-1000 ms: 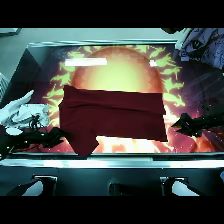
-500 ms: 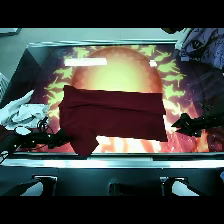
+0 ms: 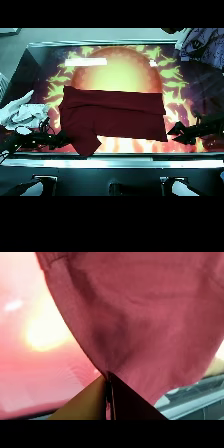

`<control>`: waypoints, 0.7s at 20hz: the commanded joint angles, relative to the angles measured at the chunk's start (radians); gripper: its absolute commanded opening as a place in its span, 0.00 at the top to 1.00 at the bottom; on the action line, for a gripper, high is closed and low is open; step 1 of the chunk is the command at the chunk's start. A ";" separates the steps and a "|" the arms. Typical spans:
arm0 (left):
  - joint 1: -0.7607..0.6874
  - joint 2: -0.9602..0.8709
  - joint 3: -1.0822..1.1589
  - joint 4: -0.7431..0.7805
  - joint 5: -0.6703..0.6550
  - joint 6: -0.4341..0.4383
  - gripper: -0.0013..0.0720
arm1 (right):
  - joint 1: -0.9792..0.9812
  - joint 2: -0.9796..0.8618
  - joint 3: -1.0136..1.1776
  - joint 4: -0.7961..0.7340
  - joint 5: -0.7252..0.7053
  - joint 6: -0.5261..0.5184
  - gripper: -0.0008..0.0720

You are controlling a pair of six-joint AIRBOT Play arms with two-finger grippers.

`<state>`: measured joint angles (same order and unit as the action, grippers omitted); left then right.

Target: Fold the clothes and pants, and hang the long-sleeved shirts on hangers.

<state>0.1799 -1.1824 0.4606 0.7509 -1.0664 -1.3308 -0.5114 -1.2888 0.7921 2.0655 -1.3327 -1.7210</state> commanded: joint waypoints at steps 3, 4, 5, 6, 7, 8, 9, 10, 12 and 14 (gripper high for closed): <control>0.000 -0.001 0.000 0.000 -0.017 0.000 0.96 | 0.021 0.000 -0.126 0.065 0.141 -0.063 0.35; 0.000 -0.001 0.000 0.000 -0.017 0.000 0.96 | 0.045 0.000 -0.134 0.066 0.173 -0.069 0.35; 0.000 -0.001 0.000 0.000 -0.017 0.000 0.96 | 0.074 0.000 -0.136 0.065 0.208 -0.074 0.35; 0.000 -0.001 0.000 0.000 -0.017 0.000 0.96 | 0.099 0.000 -0.136 0.065 0.244 -0.073 0.35; 0.000 -0.001 0.000 0.000 -0.017 0.000 0.96 | 0.121 0.000 -0.136 0.065 0.278 -0.068 0.35; 0.000 -0.001 0.000 0.000 -0.017 0.000 0.96 | 0.142 0.000 -0.136 0.061 0.308 -0.049 0.37; 0.001 -0.001 0.000 0.000 -0.018 0.000 0.96 | 0.155 0.000 -0.136 0.061 0.325 -0.044 0.56; 0.002 0.000 0.002 0.000 -0.019 0.000 0.96 | 0.163 0.000 -0.136 0.062 0.334 -0.044 0.74; 0.019 0.004 0.023 0.003 -0.049 0.008 0.96 | 0.163 0.009 -0.135 0.070 0.309 -0.044 0.94; 0.066 0.026 0.069 0.039 -0.107 0.006 0.96 | 0.163 0.048 -0.131 0.066 0.256 -0.041 0.94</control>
<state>0.2089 -1.1725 0.4919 0.7605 -1.1168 -1.3266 -0.3595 -1.2716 0.6586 2.1326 -1.0416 -1.7687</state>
